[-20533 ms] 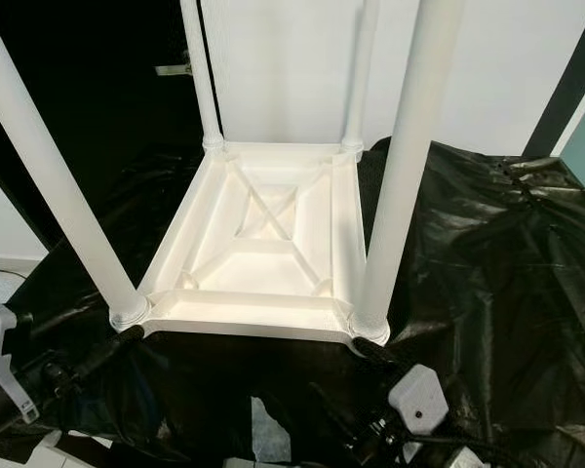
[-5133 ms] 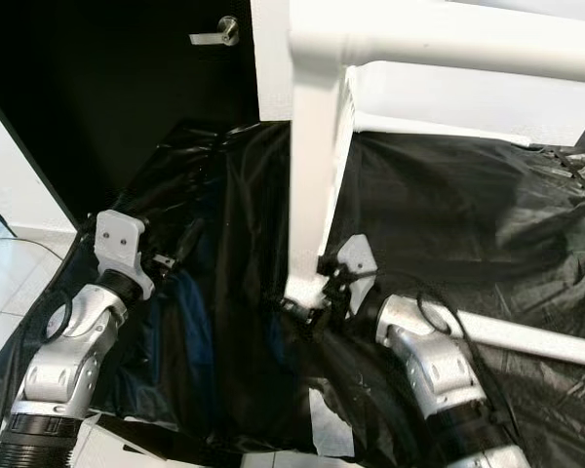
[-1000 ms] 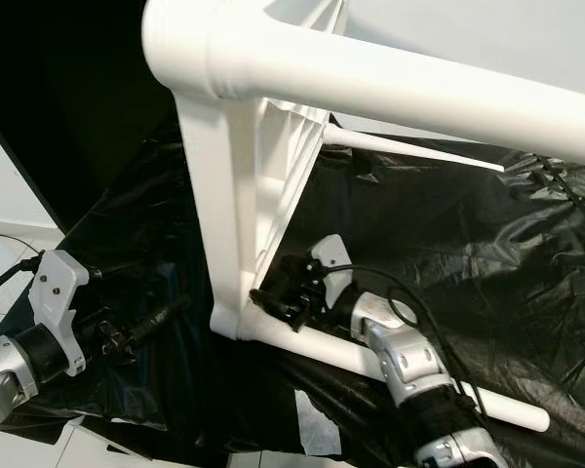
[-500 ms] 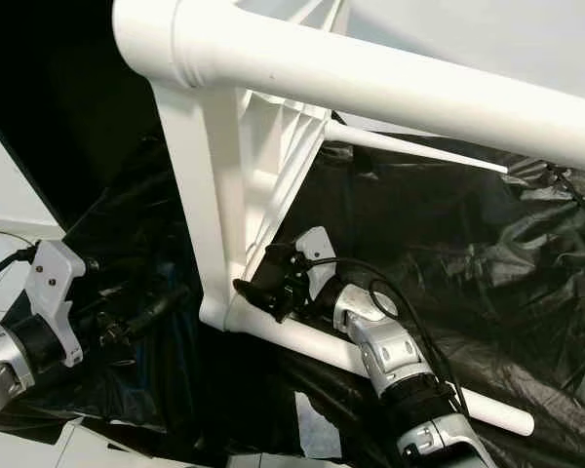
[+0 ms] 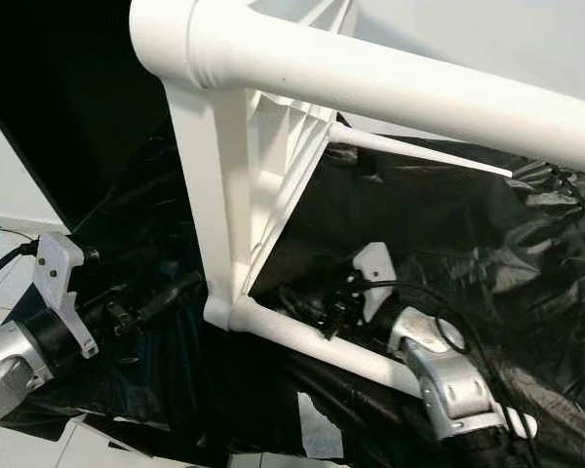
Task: Building children table
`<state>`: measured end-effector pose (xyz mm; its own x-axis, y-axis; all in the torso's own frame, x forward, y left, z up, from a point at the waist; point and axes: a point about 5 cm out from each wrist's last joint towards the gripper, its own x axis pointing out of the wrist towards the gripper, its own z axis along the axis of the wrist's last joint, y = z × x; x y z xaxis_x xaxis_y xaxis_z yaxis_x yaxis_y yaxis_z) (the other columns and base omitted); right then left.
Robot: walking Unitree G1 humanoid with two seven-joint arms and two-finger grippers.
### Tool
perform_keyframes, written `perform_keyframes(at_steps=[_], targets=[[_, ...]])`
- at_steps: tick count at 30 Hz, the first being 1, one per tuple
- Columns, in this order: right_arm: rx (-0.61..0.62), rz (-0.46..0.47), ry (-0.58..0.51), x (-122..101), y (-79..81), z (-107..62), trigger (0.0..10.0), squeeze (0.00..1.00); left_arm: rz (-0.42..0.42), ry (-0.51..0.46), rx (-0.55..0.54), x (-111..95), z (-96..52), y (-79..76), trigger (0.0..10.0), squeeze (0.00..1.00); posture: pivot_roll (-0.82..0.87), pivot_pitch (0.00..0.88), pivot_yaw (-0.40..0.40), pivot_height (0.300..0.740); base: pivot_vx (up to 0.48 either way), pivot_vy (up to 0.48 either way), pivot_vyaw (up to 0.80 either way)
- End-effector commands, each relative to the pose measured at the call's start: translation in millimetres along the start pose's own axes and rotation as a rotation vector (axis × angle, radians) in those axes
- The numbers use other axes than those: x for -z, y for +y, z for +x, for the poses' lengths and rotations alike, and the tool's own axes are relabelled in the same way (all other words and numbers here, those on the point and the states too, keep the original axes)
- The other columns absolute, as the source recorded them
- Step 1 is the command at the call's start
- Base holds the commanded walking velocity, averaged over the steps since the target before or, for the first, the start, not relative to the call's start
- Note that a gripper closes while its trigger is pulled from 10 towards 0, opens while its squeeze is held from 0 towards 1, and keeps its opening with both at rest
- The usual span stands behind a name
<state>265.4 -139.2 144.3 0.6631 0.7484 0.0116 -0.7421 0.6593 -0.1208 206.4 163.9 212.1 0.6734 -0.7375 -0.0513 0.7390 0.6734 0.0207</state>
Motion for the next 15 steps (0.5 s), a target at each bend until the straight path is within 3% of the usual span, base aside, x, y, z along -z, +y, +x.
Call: perform_keyframes(at_steps=[1, 2, 7, 10, 15], targets=[[0.031, 0.011, 0.001, -2, -3.6, -9.1, 10.0, 0.0, -0.006, -0.031, 0.031, -4, 2.8, -8.4, 10.0, 1.0, 0.07, 0.024, -0.064, 0.74, 0.0, 0.0, 0.0], [0.059, 0.005, 0.011, -2, -7.2, -15.7, 10.0, 0.0, -0.017, -0.047, 0.02, -4, 5.1, -12.1, 10.0, 0.0, 0.07, 0.028, -0.068, 0.74, 0.0, 0.0, 0.0], [0.117, 0.003, 0.027, -4, -12.1, -28.3, 10.0, 0.0, -0.044, -0.095, -0.017, -3, 14.0, -21.9, 10.0, 0.0, 0.06, 0.036, -0.07, 0.74, 0.0, 0.0, 0.0], [0.14, 0.009, 0.032, -5, -12.8, -31.3, 10.0, 0.0, -0.025, -0.119, -0.084, -3, 21.0, -21.0, 10.0, 0.0, 0.06, 0.036, -0.07, 0.74, 0.0, 0.0, 0.0], [0.155, 0.016, 0.031, -7, -12.8, -31.7, 10.0, 0.0, -0.03, -0.132, -0.101, -4, 24.6, -20.8, 10.0, 0.0, 0.06, 0.041, -0.072, 0.74, 0.0, 0.0, 0.0]])
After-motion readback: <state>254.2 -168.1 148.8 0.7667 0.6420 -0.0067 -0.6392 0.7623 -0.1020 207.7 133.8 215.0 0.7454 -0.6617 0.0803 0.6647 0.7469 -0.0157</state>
